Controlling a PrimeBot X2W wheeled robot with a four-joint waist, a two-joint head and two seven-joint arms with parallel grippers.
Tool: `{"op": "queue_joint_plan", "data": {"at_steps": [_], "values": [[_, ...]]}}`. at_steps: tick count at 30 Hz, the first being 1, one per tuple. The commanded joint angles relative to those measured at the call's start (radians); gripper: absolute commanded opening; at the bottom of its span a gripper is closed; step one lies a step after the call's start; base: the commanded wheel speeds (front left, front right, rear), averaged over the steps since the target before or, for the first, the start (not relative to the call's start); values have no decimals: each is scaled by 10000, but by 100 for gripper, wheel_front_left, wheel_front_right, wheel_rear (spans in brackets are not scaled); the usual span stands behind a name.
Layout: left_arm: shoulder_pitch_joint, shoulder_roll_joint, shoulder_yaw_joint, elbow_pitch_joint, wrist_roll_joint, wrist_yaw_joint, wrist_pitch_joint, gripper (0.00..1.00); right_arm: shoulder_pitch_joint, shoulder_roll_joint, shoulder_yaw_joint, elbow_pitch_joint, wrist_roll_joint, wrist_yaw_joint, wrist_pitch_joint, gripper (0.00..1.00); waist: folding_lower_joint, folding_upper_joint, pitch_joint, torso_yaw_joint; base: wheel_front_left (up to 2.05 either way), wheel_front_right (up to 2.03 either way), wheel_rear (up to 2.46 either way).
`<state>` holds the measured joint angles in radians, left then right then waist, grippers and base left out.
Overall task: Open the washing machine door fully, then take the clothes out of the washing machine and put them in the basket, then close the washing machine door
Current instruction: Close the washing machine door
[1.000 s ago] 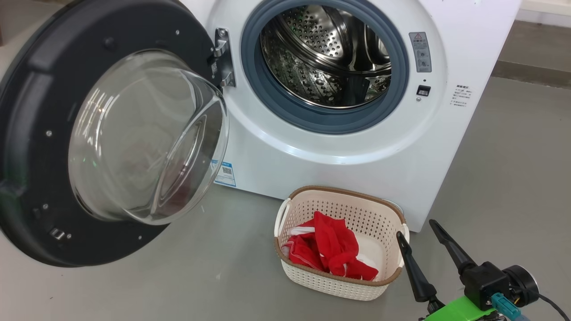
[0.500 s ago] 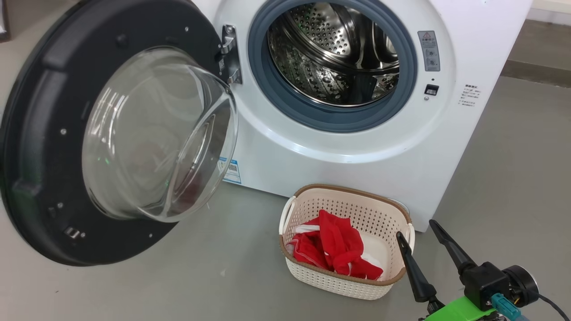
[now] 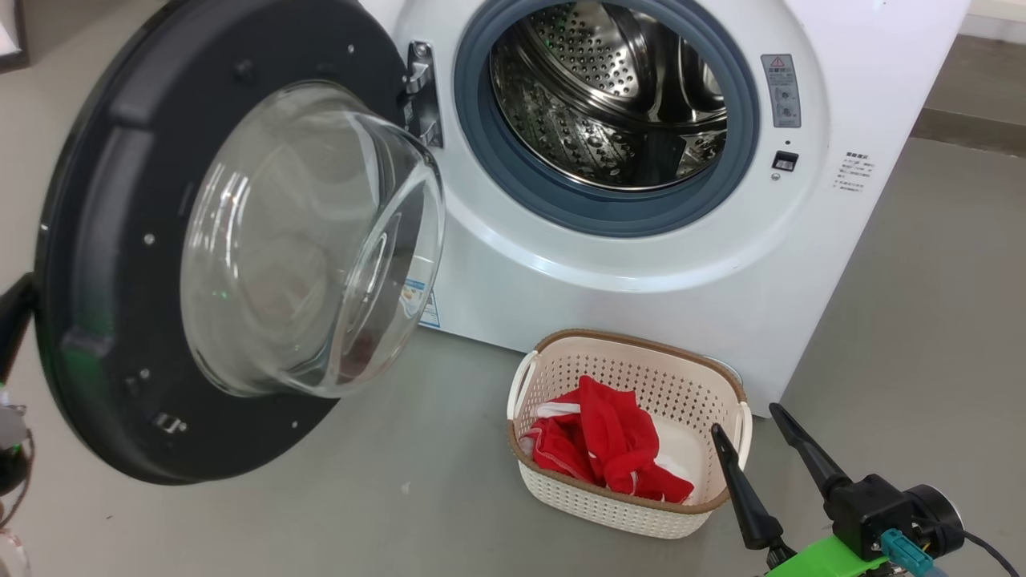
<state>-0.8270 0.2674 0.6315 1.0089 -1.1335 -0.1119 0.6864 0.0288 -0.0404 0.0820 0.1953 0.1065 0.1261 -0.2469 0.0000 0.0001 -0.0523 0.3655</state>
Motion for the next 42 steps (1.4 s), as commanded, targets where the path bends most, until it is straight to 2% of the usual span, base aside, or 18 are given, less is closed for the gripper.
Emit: {"op": "queue_joint_plan", "data": {"at_steps": [1,6,14,21,26,32,42], "values": [[174,50,59,-460,-154,-106,297,0,-323,-98,208,-189,81,46,-107,100,0,-1,5,42,0,0,0],[489,-403,75,-1253,-409,-104,717,0,-332,-98,188,-116,167,46,-128,100,0,-1,3,109,0,0,0],[1042,-1066,3,-2606,-569,225,1177,0,-341,-98,210,-73,282,46,-142,100,0,-1,12,134,0,0,0],[1643,-1790,-158,-4242,-680,629,1335,0,-376,-98,166,-146,378,46,-147,100,0,-1,16,125,0,0,0],[2128,-2069,-422,-5314,-949,992,1600,0,-356,-98,156,-163,405,46,-147,100,0,-1,11,58,0,0,0],[2791,-2164,-1207,-6406,-1469,1393,1502,0,-391,-98,136,-160,418,46,-148,100,0,-1,19,-139,0,0,0],[3886,-2170,-3054,-7739,-2895,2011,549,0,-367,-98,84,-131,430,46,-148,100,0,-1,-5,-666,0,0,0]]}}
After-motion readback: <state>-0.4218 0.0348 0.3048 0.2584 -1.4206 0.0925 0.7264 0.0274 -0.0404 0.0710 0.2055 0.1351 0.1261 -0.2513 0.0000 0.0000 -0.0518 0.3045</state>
